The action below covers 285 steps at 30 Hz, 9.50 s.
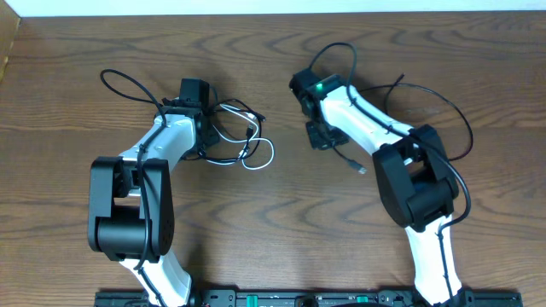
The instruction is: Untangle cables
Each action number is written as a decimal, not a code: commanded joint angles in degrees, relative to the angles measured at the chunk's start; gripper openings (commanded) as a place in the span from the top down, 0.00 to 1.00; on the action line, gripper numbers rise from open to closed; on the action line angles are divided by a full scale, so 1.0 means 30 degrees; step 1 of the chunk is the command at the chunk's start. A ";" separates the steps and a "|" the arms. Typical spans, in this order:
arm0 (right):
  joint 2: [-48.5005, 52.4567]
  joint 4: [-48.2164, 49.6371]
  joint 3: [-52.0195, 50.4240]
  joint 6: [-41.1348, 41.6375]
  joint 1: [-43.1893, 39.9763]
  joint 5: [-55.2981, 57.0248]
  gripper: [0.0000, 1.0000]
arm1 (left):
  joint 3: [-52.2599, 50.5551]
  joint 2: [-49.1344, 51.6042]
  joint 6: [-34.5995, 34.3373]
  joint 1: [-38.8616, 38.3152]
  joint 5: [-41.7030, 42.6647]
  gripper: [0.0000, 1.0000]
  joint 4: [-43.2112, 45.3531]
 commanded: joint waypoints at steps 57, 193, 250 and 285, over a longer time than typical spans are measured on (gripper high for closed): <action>-0.0459 0.4830 -0.1625 -0.0605 -0.6710 -0.0882 0.72 | -0.0175 0.0459 0.0117 0.0029 0.0466 0.32 -0.0197; -0.8714 1.7544 -1.4236 -0.1355 -1.4054 -0.1872 0.62 | -0.0758 0.0481 -0.0029 -0.0372 0.3279 0.32 0.0080; -0.7067 2.3503 -1.4236 -0.0022 -2.0888 -1.6648 0.99 | -0.0765 0.0481 -0.0029 -0.0372 0.3271 0.32 0.0401; -0.7067 2.3788 -1.4236 -0.0044 -1.2699 -1.4324 0.36 | -0.0765 0.0481 0.0525 -0.0372 0.6819 0.92 0.0437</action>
